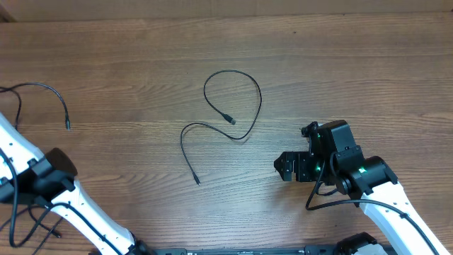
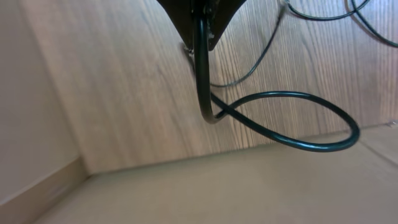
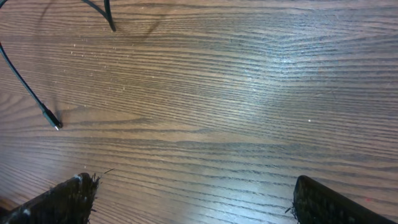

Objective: Untangle cables
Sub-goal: 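Lower the left gripper and lay the cable at the table's left side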

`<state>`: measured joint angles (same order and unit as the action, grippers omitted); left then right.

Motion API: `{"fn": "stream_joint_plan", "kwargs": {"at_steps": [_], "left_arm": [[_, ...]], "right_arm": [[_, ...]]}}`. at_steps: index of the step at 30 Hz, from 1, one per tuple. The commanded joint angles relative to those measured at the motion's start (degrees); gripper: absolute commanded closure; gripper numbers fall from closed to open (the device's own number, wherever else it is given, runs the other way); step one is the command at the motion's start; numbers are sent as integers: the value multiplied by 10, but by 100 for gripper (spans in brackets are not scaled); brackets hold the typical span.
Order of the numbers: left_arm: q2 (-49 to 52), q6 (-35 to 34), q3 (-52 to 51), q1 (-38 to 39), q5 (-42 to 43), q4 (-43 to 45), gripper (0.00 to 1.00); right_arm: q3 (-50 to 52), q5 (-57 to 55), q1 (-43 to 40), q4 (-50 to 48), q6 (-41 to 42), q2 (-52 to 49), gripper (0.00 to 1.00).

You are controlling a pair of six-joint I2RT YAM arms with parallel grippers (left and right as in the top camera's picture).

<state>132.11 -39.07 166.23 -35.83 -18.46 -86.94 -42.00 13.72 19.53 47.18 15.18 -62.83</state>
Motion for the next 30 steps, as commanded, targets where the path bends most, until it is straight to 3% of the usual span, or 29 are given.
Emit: {"fn": "stream_joint_plan", "kwargs": {"at_steps": [1, 4, 6, 9, 13, 14, 24, 30], "left_arm": [[47, -8, 8, -8, 5, 3, 96], [68, -8, 8, -10, 5, 2, 95], [84, -8, 8, -10, 5, -1, 76], [100, -8, 8, -10, 6, -7, 57], [106, -8, 8, -10, 28, -10, 4], [106, -8, 8, -10, 35, -10, 0], [106, 20, 8, -9, 65, -30, 0], [106, 105, 8, -8, 131, -32, 0]], "right_arm": [[-5, 9, -1, -1, 0, 3, 0], [-5, 10, -1, -2, 0, 3, 0], [-5, 10, -1, -2, 0, 3, 0], [-5, 10, -1, -2, 0, 3, 0], [-4, 10, -1, -2, 0, 3, 0], [-5, 10, -1, -3, 0, 3, 0], [-5, 10, -1, -8, 0, 3, 0], [-5, 10, -1, -8, 0, 3, 0]]}}
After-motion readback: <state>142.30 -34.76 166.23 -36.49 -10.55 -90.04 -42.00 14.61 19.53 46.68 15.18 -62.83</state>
